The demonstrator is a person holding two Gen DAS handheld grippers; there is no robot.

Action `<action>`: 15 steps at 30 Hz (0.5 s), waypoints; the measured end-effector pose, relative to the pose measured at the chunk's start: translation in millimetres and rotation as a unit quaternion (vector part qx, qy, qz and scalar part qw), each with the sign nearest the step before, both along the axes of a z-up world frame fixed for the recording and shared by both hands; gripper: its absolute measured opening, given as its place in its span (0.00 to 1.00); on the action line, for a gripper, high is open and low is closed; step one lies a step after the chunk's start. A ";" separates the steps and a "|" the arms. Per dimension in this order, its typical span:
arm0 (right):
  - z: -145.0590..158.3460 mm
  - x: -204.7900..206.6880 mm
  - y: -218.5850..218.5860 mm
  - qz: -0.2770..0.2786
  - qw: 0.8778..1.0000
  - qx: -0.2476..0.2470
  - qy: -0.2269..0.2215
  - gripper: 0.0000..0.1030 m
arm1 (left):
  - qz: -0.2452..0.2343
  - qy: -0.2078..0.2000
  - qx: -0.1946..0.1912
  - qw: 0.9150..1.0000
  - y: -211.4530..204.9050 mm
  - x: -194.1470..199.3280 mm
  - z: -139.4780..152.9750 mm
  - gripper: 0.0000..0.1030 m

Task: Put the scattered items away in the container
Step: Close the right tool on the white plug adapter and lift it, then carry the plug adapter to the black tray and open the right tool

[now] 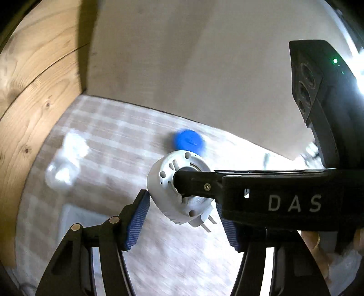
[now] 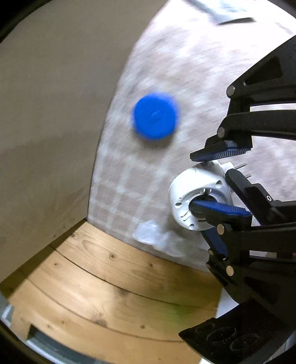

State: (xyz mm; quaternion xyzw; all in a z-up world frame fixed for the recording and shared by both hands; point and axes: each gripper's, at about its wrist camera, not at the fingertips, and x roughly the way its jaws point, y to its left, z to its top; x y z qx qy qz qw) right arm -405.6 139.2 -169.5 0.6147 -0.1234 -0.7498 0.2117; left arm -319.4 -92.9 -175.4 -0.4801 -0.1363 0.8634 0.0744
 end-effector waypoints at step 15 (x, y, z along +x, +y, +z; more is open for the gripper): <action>66.7 156.7 141.1 -0.145 0.987 -0.009 0.065 0.31 | -0.162 0.052 -0.009 0.985 194.8 88.4 68.0 0.64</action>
